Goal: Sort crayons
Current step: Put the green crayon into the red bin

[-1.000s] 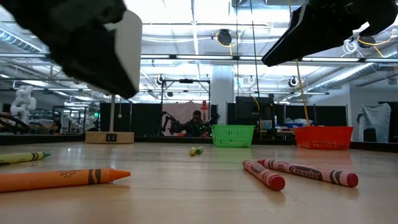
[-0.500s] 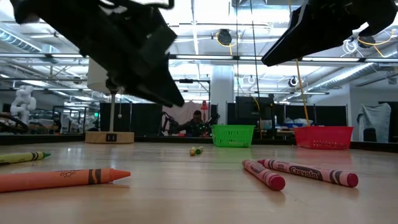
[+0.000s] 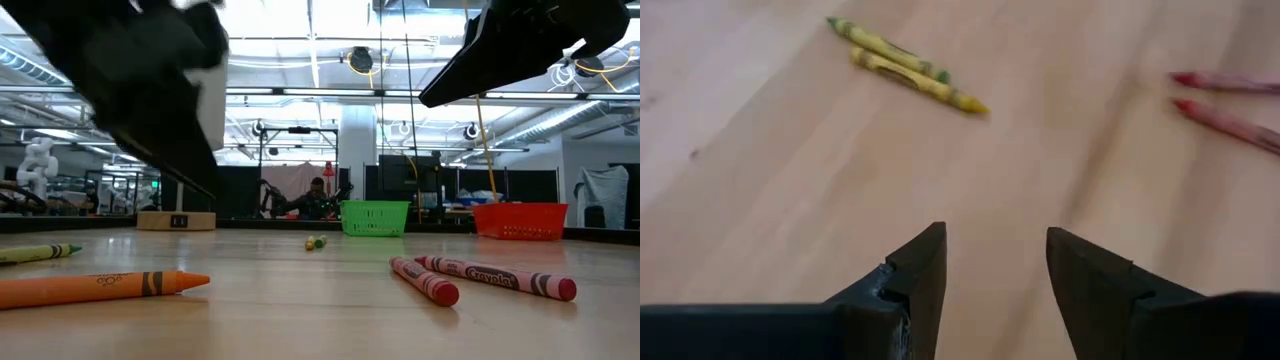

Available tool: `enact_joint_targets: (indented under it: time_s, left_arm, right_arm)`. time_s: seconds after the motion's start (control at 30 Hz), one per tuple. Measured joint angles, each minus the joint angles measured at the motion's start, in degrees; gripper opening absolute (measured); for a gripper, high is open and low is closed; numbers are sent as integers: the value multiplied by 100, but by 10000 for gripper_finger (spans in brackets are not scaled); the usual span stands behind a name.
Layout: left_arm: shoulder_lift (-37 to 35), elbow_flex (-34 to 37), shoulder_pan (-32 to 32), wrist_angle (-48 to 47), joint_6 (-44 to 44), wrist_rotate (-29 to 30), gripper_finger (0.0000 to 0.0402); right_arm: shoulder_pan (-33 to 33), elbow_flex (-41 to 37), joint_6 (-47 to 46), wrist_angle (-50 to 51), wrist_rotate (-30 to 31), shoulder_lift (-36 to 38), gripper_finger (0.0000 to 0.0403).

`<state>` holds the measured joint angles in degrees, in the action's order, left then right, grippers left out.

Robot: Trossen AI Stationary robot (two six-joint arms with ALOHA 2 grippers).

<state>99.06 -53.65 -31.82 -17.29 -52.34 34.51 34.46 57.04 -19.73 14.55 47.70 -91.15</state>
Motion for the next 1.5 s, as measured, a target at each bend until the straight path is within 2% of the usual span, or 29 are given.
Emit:
enact_joint_targets:
  time_s: [0.13,0.3,0.53,0.77,1.0,1.5]
  left_arm:
    - [-30,-207,-471,-511,-608,-86,171]
    - [-65,-230,-941,-681,-1569,-709,171]
    - [-171,-524,-1285,-1997,-2674,-564,171]
    - [-151,-549,-1278,-2183,-3208,-562,171]
    - [31,-547,-1116,-2293,-3874,-856,171]
    - [115,-546,-946,-2739,-4437,-1438,171]
  right_arm:
    - [0,0,-21,-6,0,0,144]
    - [0,0,-38,-15,0,-2,144]
    - [0,0,-36,-13,0,-2,144]
    - [0,0,-22,-13,0,-2,144]
    - [0,0,-22,-13,0,-2,144]
    - [0,0,-19,-13,0,-2,144]
